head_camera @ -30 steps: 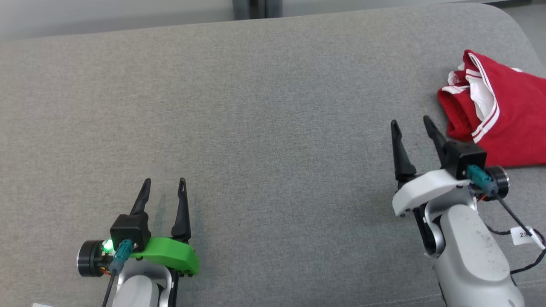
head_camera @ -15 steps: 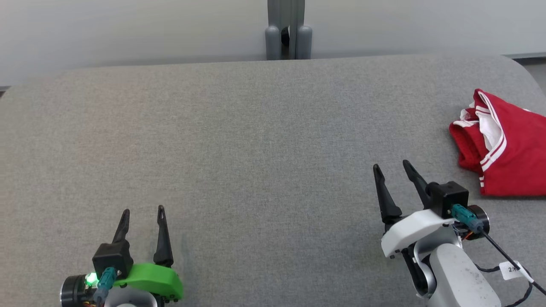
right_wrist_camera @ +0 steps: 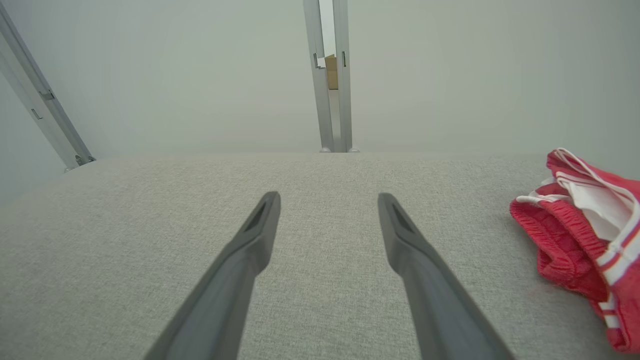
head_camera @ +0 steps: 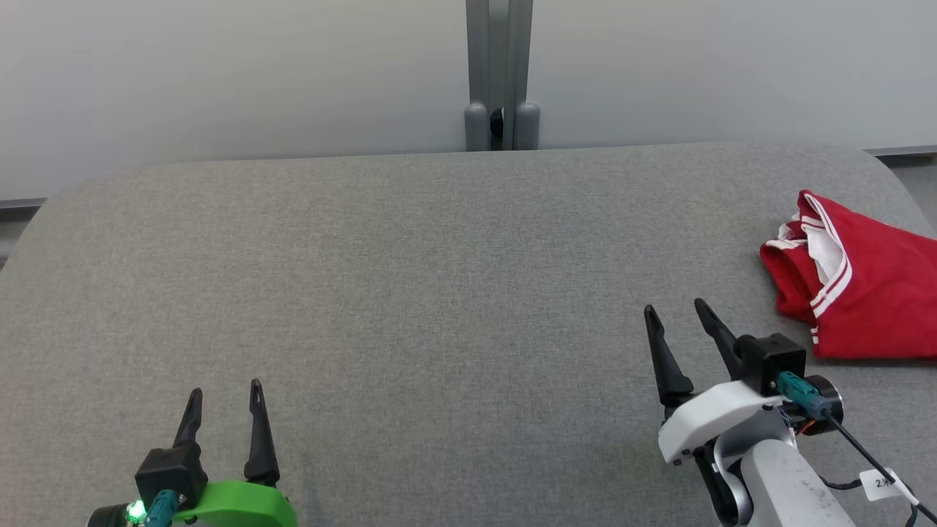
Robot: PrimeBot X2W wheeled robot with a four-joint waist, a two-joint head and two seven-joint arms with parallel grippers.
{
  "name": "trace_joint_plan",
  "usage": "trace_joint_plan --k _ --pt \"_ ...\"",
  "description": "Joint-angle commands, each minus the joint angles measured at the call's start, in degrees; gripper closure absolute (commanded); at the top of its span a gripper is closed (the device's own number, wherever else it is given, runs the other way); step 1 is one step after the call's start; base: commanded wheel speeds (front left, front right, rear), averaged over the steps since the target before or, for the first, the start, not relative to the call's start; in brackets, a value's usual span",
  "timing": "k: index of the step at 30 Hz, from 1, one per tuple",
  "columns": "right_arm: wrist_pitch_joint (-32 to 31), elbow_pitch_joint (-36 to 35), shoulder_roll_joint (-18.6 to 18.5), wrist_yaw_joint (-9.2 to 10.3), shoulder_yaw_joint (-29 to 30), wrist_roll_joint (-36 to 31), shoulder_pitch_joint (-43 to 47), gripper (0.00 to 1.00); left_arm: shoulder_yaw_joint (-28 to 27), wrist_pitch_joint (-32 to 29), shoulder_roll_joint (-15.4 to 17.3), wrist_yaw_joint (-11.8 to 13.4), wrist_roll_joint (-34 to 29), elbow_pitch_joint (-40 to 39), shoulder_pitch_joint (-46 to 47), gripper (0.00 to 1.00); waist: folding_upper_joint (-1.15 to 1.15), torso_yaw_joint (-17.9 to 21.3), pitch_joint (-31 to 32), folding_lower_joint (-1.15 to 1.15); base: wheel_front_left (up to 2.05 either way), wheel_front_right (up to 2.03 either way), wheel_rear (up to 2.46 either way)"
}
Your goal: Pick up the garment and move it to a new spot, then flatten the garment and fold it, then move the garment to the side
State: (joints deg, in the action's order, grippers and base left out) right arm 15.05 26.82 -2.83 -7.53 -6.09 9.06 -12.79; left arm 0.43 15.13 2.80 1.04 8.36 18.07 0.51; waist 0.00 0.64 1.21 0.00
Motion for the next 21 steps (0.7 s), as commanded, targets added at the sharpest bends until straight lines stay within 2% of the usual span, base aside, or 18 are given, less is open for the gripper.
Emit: trace_joint_plan --k 1,4,5,9,21 --pt "0.1 0.0 -0.2 0.1 -0.1 0.2 0.9 0.0 -0.1 -0.1 0.2 -0.6 1.3 -0.3 -0.9 0.0 0.0 0.2 0.1 0.0 0.0 0.0 0.0" --pt "0.1 -0.1 -0.2 0.1 -0.2 -0.1 1.0 0.0 0.1 -0.1 0.2 -2.1 2.3 0.1 -1.1 0.0 0.0 0.3 0.2 0.0 0.0 0.0 0.0" --pt "0.0 0.0 0.0 0.01 -0.1 0.0 0.5 1.0 0.1 0.0 0.0 -2.1 2.1 0.3 -0.2 1.0 0.0 0.3 0.2 0.0 0.0 0.0 0.0" --pt "-0.2 1.6 0.2 0.0 0.0 0.3 1.9 1.0 0.0 -0.2 -0.3 -2.1 2.4 2.3 -0.3 1.0 0.0 0.3 0.2 0.0 0.0 0.0 0.0" --pt "-3.7 -0.6 0.2 0.01 2.1 13.6 2.5 1.0 -1.3 -3.8 -0.2 -3.1 15.4 1.4 0.9 1.0 0.0 0.3 0.1 0.0 0.0 0.0 0.0"
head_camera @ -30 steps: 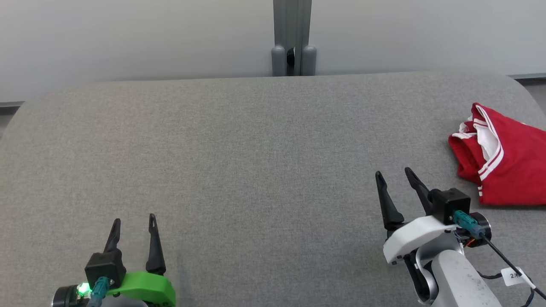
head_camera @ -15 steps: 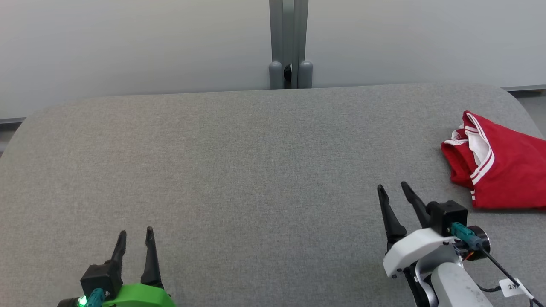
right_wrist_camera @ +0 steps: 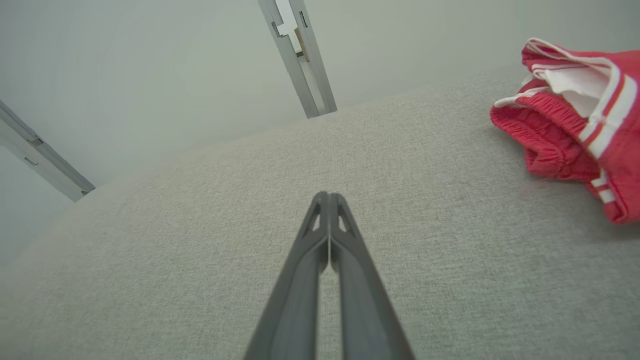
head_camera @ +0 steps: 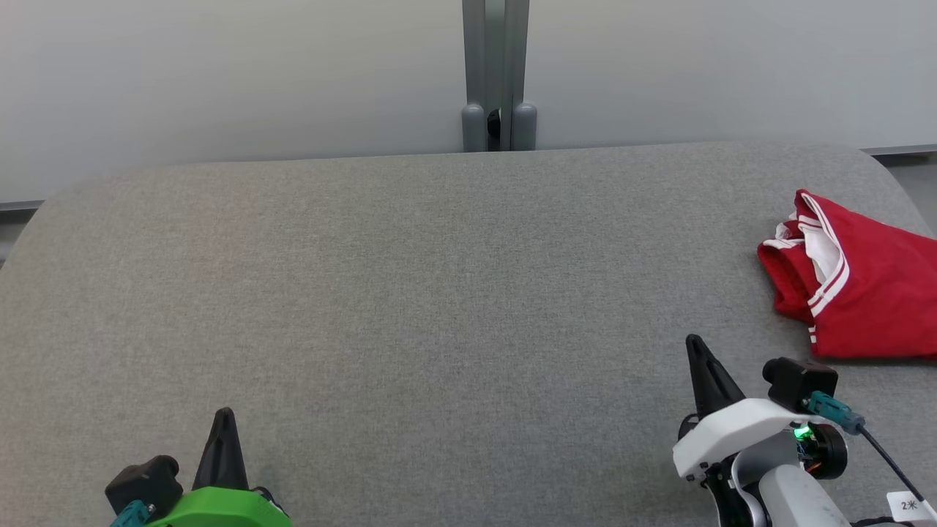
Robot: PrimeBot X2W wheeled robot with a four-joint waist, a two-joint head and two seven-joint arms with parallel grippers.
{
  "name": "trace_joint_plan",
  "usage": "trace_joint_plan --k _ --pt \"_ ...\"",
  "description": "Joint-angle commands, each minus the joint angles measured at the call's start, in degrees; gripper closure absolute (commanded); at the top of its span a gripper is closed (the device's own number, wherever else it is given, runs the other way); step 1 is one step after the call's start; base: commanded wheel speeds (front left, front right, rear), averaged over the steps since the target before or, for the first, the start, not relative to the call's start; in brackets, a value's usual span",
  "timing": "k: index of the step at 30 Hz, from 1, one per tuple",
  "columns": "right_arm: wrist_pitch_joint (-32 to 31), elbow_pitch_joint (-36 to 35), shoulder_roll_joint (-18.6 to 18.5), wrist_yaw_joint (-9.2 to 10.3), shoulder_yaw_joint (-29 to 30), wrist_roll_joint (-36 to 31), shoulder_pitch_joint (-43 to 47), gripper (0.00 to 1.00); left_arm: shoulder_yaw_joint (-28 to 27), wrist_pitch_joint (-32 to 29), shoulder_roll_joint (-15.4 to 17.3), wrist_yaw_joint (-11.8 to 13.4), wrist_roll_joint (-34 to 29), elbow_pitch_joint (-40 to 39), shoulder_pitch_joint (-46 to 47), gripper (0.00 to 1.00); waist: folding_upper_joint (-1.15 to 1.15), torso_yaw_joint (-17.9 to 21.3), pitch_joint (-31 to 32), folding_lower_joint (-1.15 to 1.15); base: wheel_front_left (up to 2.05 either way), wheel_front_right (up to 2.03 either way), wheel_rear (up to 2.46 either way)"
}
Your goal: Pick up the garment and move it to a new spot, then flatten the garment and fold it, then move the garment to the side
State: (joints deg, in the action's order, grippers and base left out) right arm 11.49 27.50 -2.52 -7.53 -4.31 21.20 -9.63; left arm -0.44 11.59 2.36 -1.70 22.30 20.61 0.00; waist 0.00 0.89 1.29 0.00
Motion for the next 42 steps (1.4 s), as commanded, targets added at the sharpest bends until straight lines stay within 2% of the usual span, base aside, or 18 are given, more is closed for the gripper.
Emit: trace_joint_plan --k 1,20,42 --pt "-0.5 -1.5 -0.1 0.01 0.5 2.6 -0.5 1.0 -0.4 -0.5 0.2 -0.5 2.6 -1.2 1.5 1.0 0.0 0.0 0.0 0.0 0.0 0.0 0.0" --pt "-4.8 -4.8 -0.2 0.02 3.1 20.0 0.5 1.0 -1.8 -4.8 0.3 -1.9 19.8 -2.8 2.8 1.0 0.0 -0.2 -0.3 0.0 0.0 0.0 0.0" --pt "-9.0 -7.6 -0.3 0.03 5.6 36.1 1.5 1.0 -3.1 -9.0 0.5 -3.1 35.6 -4.1 4.1 1.0 0.0 -0.3 -0.5 0.0 0.0 0.0 0.0"
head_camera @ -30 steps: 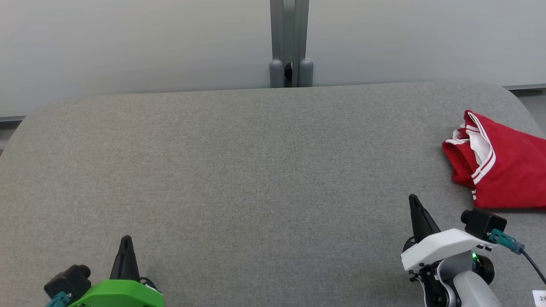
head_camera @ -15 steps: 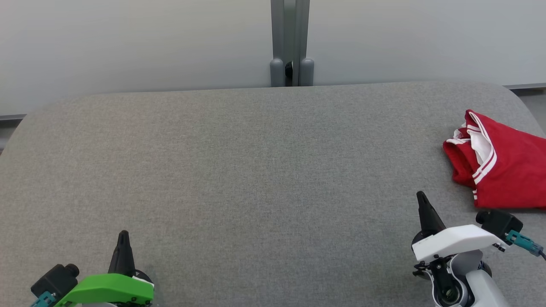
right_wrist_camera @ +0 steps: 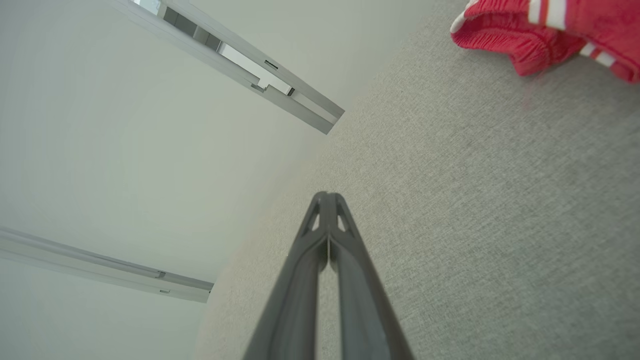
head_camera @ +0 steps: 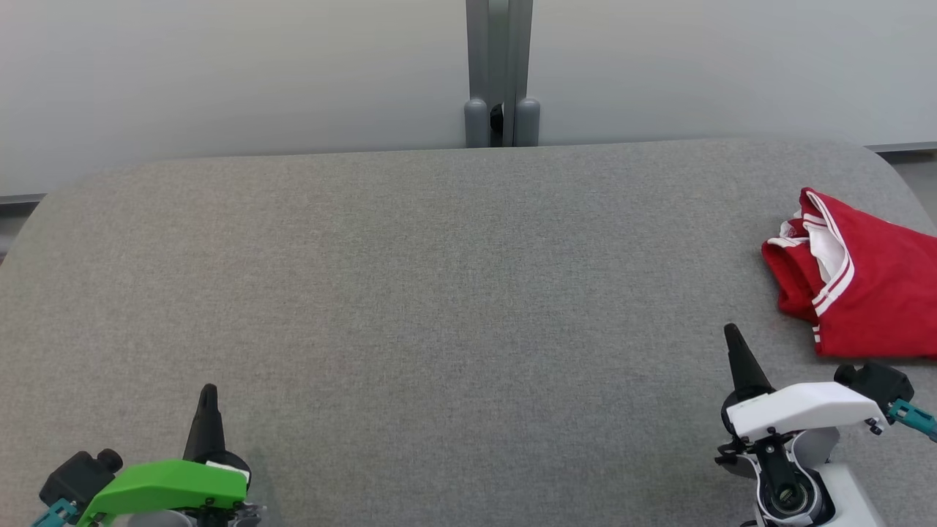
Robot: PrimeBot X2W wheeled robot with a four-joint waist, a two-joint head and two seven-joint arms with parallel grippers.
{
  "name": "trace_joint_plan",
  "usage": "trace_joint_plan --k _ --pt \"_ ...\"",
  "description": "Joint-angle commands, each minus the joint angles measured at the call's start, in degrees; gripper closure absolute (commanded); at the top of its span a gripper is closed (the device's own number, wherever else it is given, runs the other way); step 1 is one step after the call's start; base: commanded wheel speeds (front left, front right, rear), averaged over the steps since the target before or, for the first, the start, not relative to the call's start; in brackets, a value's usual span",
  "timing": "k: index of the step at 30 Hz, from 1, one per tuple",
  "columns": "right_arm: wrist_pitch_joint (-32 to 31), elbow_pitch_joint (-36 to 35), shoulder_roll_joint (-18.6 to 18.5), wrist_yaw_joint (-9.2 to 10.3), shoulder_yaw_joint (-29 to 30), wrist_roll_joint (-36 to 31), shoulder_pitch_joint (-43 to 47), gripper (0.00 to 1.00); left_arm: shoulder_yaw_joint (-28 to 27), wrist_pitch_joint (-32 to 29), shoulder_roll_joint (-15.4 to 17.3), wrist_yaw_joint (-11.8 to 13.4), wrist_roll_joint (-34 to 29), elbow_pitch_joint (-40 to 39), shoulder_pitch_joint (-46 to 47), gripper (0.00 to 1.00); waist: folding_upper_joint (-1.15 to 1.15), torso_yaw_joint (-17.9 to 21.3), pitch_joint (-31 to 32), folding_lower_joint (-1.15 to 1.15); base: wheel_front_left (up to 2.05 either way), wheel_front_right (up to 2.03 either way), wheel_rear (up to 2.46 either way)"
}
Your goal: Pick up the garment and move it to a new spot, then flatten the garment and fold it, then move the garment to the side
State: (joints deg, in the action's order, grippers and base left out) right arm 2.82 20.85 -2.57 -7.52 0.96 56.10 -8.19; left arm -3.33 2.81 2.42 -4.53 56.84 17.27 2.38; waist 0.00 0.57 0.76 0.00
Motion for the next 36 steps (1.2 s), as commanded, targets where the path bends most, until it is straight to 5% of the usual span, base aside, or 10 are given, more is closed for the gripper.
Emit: trace_joint_plan --k 1,36 --pt "-0.5 -1.1 -0.3 0.02 0.4 1.9 0.1 1.0 -0.3 -0.4 0.4 -0.4 1.8 -0.8 1.7 1.0 0.0 0.0 0.0 0.0 0.0 0.0 0.0" --pt "-5.6 -4.5 -0.4 0.01 3.4 21.5 1.3 1.0 -2.0 -5.6 0.6 -2.0 21.1 -2.3 3.3 1.0 0.0 -0.3 -0.5 0.0 0.0 0.0 0.0"
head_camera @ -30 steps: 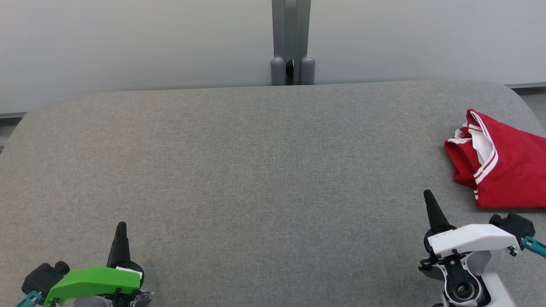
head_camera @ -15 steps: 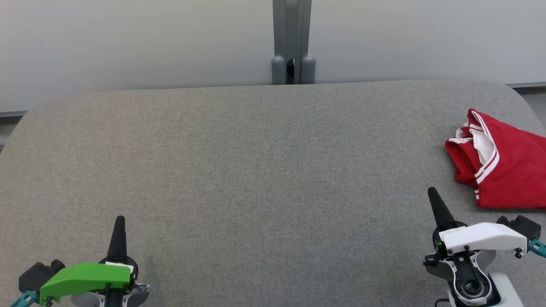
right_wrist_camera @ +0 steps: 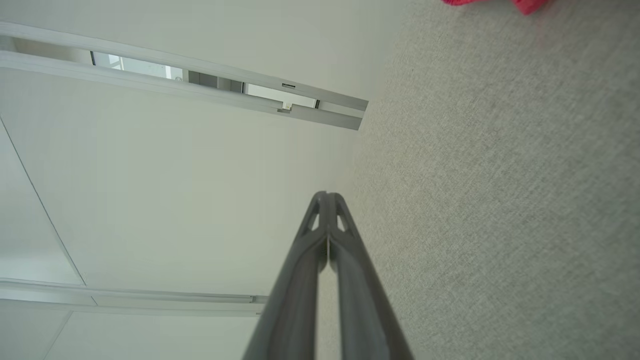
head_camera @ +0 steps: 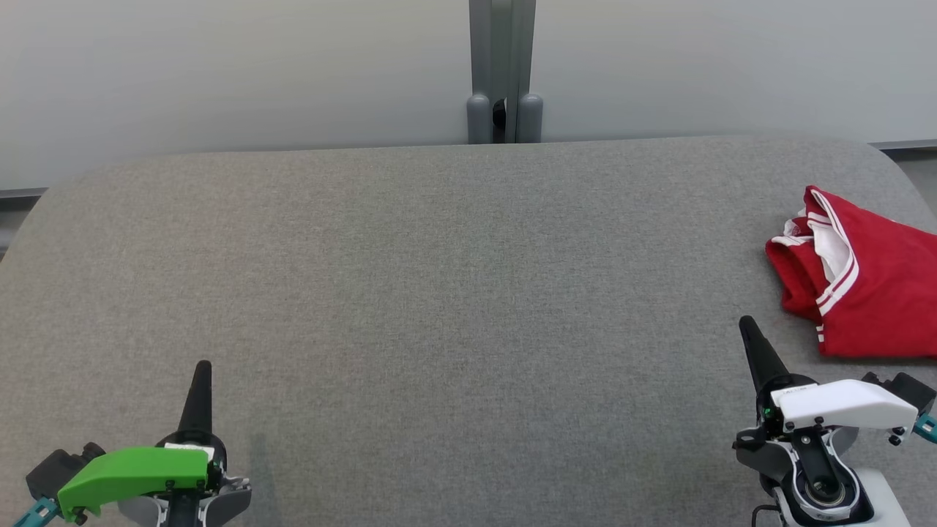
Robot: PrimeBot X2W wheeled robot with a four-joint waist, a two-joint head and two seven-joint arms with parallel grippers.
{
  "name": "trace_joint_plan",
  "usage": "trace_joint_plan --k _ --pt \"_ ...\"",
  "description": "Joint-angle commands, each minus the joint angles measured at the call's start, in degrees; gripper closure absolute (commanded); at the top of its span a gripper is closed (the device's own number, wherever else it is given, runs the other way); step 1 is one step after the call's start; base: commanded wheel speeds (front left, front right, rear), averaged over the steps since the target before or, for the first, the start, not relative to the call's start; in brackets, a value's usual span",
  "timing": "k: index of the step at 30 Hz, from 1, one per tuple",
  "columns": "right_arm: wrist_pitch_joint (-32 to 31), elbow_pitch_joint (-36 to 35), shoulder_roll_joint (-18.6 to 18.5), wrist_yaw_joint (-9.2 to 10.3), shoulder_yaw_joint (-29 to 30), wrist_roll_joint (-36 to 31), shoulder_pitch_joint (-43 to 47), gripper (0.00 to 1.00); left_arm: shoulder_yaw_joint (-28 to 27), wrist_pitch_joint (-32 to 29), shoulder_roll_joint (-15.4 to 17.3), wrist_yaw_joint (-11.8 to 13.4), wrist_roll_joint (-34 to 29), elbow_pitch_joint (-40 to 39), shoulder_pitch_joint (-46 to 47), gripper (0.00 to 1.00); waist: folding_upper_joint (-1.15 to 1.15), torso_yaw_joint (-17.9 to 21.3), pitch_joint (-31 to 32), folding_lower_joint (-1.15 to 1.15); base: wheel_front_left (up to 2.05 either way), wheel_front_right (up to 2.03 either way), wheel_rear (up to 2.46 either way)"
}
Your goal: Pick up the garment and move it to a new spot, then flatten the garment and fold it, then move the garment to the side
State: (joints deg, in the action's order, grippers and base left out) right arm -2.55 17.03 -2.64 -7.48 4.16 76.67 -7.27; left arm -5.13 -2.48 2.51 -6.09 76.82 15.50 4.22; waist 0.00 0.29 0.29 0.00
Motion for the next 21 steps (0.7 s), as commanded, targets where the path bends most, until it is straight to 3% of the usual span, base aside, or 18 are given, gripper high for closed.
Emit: trace_joint_plan --k 1,21 --pt "-0.4 -0.8 -0.3 -0.03 0.3 1.3 0.4 1.0 -0.3 -0.4 0.5 -0.4 1.5 -0.5 1.5 1.0 0.0 0.0 0.0 0.0 0.0 0.0 0.0" --pt "-2.6 -2.3 -0.3 -0.03 1.7 10.2 1.1 1.0 -1.1 -2.7 0.5 -1.1 10.2 -1.2 2.0 1.0 0.0 -0.2 -0.3 0.0 0.0 0.0 0.0"
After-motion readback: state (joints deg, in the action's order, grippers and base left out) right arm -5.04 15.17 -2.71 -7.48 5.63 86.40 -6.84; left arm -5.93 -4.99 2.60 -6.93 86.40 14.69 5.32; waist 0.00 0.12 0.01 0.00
